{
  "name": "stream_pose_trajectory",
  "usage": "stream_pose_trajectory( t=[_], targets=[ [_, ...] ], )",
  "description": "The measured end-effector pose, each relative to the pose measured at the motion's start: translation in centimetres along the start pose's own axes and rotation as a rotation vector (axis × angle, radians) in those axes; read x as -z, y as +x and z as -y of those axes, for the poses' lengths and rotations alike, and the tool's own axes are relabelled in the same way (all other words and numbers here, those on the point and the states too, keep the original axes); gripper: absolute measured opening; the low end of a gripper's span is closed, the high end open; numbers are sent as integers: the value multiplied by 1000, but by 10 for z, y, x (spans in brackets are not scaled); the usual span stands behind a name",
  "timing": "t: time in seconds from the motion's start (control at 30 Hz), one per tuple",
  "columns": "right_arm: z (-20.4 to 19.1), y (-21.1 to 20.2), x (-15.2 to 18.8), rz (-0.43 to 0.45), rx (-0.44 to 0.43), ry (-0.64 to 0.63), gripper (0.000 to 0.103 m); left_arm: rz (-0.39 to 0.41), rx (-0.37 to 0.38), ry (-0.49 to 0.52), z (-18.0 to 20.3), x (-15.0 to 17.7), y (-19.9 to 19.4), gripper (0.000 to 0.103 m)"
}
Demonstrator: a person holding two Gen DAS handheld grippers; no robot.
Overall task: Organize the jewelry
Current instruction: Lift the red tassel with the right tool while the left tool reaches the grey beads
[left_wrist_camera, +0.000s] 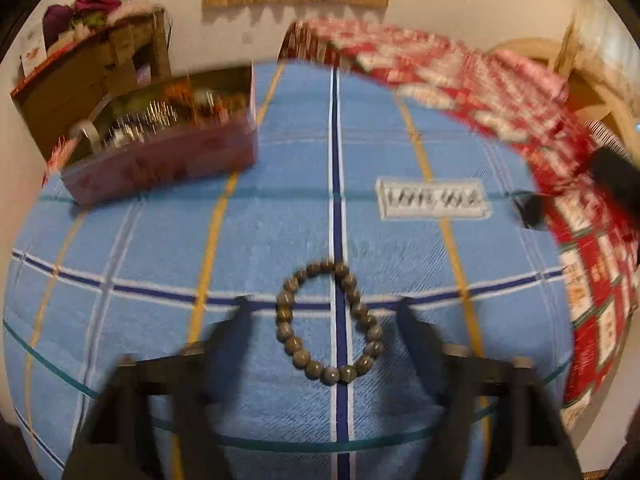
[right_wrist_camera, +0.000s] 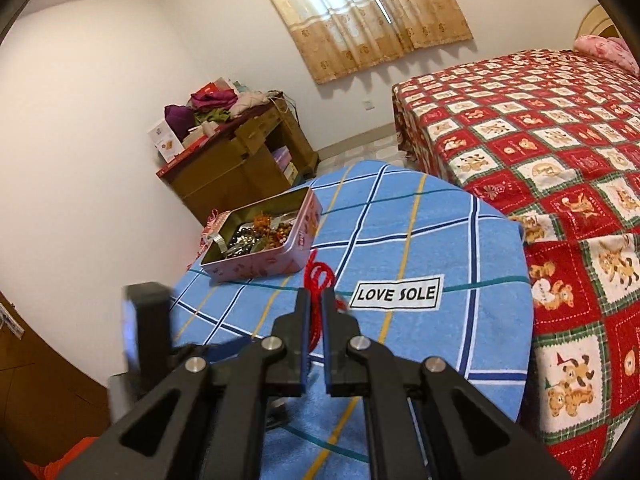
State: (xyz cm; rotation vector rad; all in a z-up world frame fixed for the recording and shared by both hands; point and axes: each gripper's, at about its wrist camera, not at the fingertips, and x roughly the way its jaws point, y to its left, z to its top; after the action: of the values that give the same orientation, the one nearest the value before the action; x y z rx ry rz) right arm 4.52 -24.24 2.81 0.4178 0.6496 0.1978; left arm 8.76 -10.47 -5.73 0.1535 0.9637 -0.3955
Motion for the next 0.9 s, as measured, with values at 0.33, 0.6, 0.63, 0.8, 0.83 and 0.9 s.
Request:
stream_pose_trajectory(
  t=[0.33, 0.6, 0.63, 0.8, 0.83, 0.9],
  targets=[
    [-4, 3, 4, -4, -10, -3, 7, 46, -29, -14, -12, 6, -10, 17],
    [-13, 1, 1, 12, 2, -6, 7, 152, -120, -61, -40, -4, -41, 4],
    [-16, 1, 1, 12, 3, -9, 7, 163, -132, -67, -44, -4, -45, 4],
    [-29, 1, 2, 12, 12, -41, 7, 182, -74, -141, -72, -1, -60, 4],
    [-30, 0, 2, 11, 12, -45, 7, 176, -57, -156, -81, 1, -61, 4],
    [-32, 1, 4, 8, 8, -43, 7, 166, -47, -172, -86, 3, -60, 4]
  ],
)
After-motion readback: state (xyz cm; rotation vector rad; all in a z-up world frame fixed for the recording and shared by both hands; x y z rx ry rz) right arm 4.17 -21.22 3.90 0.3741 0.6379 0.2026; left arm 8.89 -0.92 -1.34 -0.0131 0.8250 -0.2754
